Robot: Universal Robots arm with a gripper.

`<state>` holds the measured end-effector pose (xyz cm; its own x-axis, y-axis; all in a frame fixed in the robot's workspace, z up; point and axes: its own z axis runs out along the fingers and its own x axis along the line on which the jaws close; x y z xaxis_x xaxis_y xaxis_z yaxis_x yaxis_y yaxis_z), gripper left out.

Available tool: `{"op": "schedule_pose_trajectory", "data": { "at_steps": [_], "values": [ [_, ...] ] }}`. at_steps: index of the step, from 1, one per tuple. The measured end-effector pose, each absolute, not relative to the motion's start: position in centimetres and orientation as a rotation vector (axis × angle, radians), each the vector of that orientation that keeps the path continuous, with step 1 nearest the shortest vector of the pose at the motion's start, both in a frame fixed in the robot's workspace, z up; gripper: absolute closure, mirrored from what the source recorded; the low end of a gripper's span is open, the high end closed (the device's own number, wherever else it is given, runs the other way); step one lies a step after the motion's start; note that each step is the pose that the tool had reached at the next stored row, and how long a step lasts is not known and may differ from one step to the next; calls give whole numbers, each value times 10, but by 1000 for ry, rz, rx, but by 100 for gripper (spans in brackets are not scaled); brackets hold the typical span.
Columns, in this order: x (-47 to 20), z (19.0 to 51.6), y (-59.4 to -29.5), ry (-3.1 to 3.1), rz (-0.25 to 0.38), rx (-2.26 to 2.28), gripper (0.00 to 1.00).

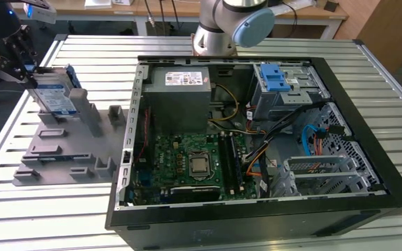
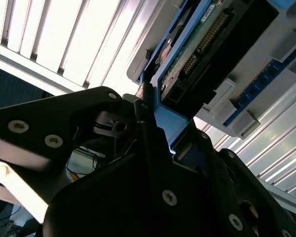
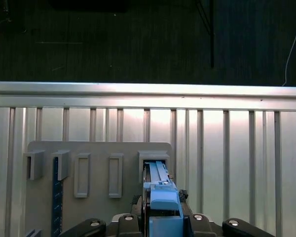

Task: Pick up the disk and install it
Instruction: 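Pick up the disk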

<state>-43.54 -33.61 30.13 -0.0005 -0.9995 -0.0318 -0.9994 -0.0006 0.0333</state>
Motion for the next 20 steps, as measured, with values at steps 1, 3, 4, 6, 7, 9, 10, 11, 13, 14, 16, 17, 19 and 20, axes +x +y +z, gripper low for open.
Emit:
{"op": "schedule_pose_trajectory", "data": {
  "at_steps": [1,3,4,6,7,9,10,11,13,14,16,17,19,20],
  "values": [
    [-435,301,-336,-2220,-72,2220,64],
    [-435,302,-336,-2220,-73,2220,64],
    [-435,302,-336,-2220,-73,2220,64],
    [-435,303,-336,-2220,-73,2220,64],
    [-435,303,-336,-2220,-73,2220,64],
    [-435,304,-336,-2220,-73,2220,64],
    [-435,305,-336,-2220,-73,2220,64],
    [-435,306,-336,-2220,-73,2220,64],
    [-435,307,-336,-2220,-73,2220,64],
    [-435,308,-336,-2220,-73,2220,64],
    [-435,310,-336,-2220,-73,2220,64],
    [-435,311,-336,-2220,-73,2220,64],
    [-435,313,-336,-2220,-73,2220,64],
    [-435,314,-336,-2220,-73,2220,64]
  ]
}}
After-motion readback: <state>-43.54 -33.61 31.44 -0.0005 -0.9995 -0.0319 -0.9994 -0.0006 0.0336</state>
